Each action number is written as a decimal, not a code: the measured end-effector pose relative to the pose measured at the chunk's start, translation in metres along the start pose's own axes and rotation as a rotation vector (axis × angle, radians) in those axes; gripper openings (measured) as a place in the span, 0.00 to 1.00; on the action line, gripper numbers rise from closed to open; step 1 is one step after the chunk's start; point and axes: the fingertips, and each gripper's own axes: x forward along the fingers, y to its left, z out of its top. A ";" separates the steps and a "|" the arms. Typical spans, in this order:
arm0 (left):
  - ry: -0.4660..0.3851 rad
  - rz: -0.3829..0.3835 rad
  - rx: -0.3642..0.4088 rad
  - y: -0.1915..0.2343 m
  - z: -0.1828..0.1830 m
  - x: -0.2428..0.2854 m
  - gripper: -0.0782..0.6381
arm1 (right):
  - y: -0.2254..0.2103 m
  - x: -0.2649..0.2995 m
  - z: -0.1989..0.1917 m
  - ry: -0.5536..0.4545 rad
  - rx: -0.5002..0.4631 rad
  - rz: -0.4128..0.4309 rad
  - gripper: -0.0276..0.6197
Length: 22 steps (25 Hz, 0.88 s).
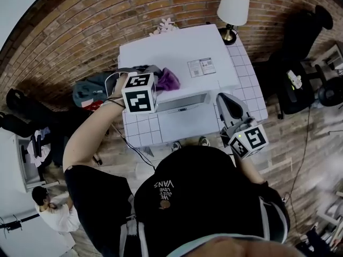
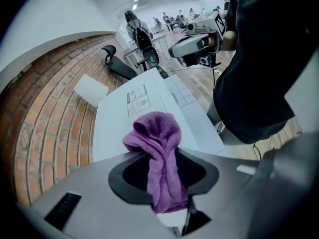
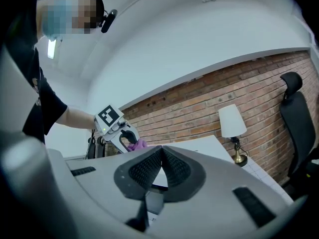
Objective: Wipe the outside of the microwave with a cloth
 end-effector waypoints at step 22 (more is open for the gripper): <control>-0.304 0.171 -0.383 -0.074 -0.151 -0.054 0.31 | 0.132 0.085 -0.032 0.067 -0.046 0.114 0.04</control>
